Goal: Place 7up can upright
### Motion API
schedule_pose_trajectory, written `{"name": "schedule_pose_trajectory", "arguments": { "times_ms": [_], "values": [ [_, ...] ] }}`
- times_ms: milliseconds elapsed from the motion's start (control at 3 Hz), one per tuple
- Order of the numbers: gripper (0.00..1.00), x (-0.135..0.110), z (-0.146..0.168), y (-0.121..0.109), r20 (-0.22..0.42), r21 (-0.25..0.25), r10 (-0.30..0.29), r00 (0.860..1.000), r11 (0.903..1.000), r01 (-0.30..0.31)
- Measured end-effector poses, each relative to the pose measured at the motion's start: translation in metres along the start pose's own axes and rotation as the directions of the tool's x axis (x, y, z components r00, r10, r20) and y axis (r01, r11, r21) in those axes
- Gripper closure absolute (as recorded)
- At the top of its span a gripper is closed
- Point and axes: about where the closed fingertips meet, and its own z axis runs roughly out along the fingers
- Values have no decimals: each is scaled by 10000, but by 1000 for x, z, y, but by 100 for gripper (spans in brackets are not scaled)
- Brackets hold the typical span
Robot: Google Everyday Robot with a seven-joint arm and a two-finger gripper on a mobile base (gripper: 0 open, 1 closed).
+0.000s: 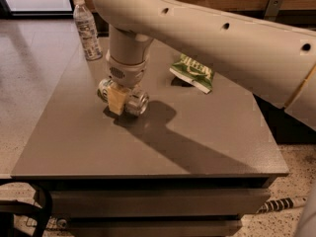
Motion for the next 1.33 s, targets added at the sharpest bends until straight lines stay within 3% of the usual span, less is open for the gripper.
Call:
{"name": "schedule_pose_trajectory", "arguments": {
  "times_ms": [333, 667, 1000, 1333],
  "values": [
    [100, 15, -24, -10, 1586, 287, -7, 9873, 9996, -39],
    [100, 18, -44, -14, 3401, 701, -661, 9381, 9965, 448],
    [100, 8, -57, -6, 4915, 1296, -1542, 8571, 9862, 1031],
    [100, -16, -73, 5, 6281, 2036, -2373, 7411, 9693, 1379]
  ]
}}
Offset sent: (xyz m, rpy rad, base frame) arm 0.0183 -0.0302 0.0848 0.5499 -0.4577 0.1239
